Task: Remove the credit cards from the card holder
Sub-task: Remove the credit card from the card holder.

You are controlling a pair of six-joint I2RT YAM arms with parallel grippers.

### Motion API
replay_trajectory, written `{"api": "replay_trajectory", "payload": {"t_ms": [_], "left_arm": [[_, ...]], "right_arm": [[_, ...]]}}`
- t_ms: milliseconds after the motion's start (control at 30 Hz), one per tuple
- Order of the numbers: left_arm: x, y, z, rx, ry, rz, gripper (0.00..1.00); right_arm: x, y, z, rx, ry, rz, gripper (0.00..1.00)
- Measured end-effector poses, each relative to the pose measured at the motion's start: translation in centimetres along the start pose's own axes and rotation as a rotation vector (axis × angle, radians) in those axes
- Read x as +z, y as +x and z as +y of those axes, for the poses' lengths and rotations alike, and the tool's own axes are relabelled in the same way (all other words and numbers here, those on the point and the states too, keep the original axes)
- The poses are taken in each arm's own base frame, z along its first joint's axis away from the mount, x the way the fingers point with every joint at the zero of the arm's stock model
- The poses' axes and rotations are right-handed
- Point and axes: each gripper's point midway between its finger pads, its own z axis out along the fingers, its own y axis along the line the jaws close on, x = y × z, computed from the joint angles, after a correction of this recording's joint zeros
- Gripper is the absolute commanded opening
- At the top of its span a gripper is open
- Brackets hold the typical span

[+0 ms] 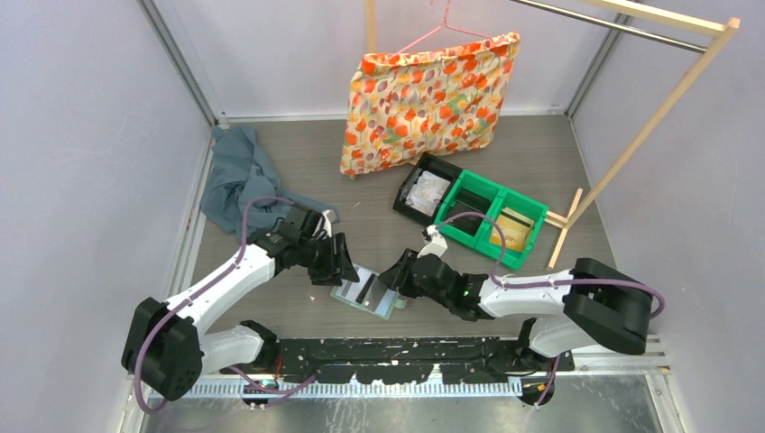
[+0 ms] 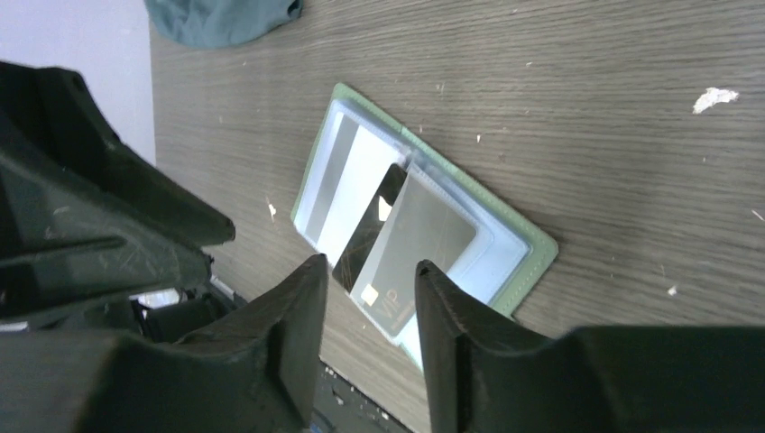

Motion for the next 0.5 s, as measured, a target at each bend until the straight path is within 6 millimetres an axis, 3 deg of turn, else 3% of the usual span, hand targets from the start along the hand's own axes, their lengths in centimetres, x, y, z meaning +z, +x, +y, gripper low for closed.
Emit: {"api": "replay_trajectory", "payload": {"t_ms": [133, 500], "left_arm": [[0.7, -0.1, 0.0, 0.008, -0.006, 0.006, 0.51], [2.7, 0.3, 0.4, 0.039, -0.01, 0.01, 0.51]], "right_arm": [[1.0, 0.3, -0.7, 0.033, 0.035, -0.009, 0.36], [1.2, 0.3, -0.8, 0.081, 0.037, -0.02, 0.35]]}}
